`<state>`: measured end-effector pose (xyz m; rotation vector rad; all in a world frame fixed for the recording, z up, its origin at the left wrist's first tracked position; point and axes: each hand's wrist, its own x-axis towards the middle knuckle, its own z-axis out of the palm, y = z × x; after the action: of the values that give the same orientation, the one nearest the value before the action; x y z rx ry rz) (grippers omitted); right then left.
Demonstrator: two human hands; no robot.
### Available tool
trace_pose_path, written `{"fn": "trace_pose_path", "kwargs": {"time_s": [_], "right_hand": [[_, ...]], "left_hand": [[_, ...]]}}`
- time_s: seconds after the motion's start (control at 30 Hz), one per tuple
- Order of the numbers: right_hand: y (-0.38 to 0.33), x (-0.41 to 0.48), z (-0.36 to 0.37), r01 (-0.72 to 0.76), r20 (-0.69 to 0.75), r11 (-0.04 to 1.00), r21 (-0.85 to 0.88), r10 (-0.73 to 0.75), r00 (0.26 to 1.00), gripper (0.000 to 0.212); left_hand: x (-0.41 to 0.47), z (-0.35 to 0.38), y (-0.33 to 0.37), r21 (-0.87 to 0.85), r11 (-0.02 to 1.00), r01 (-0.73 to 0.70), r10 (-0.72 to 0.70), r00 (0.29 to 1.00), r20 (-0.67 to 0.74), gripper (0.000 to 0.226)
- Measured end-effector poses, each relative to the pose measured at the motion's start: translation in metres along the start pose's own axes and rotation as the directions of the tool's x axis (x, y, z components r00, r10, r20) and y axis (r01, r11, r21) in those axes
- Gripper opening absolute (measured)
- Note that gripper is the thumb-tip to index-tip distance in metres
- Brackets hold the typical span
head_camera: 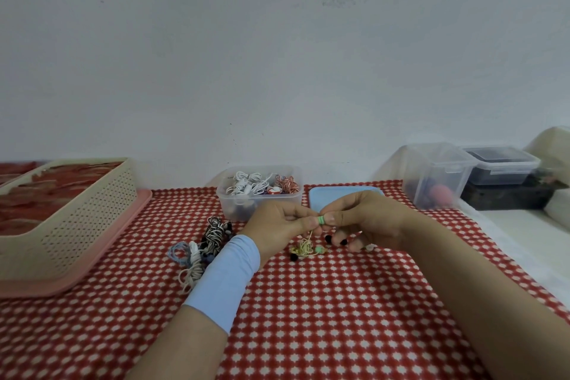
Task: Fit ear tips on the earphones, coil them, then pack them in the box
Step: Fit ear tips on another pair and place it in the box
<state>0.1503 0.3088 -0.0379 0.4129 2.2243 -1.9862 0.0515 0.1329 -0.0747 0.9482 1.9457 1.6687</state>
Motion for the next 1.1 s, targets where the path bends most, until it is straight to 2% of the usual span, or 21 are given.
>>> {"fn": "trace_pose_path", "kwargs": {"time_s": [0.1, 0.2, 0.3, 0.4, 0.57, 0.67, 0.8, 1.1], "right_hand": [[0.0009, 0.0012, 0.0022, 0.127, -0.077, 0.992, -0.019, -0.128, 0.989, 0.012], [-0.0013, 0.0002, 0.0049, 0.309, -0.136, 0.936, -0.17, -0.332, 0.933, 0.01], [-0.0044, -0.0008, 0.0078, 0.374, -0.137, 0.869, -0.325, -0.434, 0.89, 0.007], [-0.0048, -0.0007, 0.0082, 0.382, -0.128, 0.831, -0.405, -0.466, 0.876, 0.011], [-0.0026, 0.0012, 0.0094, 0.406, -0.171, 0.809, -0.425, -0.512, 0.842, 0.01], [-0.0026, 0.0009, 0.0096, 0.394, -0.159, 0.807, -0.441, -0.502, 0.85, 0.007], [-0.0063, -0.0017, 0.0073, 0.359, -0.126, 0.822, -0.443, -0.453, 0.882, 0.013], [-0.0049, -0.0014, 0.0106, 0.364, -0.159, 0.804, -0.47, -0.482, 0.862, 0.012]], "left_hand": [[0.001, 0.0011, -0.0013, -0.07, 0.996, 0.056, -0.057, 0.998, -0.012, 0.008], [0.0033, 0.0023, -0.0005, -0.258, 0.959, 0.121, -0.128, 0.992, -0.011, 0.011], [0.0037, 0.004, 0.0025, -0.332, 0.933, 0.139, -0.157, 0.987, -0.027, 0.015], [0.0028, 0.0051, 0.004, -0.326, 0.932, 0.157, -0.175, 0.984, -0.025, 0.014], [0.0034, 0.0029, 0.0041, -0.251, 0.959, 0.131, -0.141, 0.99, -0.023, 0.014], [0.0033, 0.0031, 0.0029, -0.259, 0.956, 0.135, -0.149, 0.988, -0.035, 0.013], [0.0038, 0.0028, 0.0016, -0.305, 0.942, 0.14, -0.159, 0.987, -0.036, 0.015], [0.0048, 0.0015, -0.0018, -0.194, 0.976, 0.099, -0.106, 0.994, -0.028, 0.014]]}}
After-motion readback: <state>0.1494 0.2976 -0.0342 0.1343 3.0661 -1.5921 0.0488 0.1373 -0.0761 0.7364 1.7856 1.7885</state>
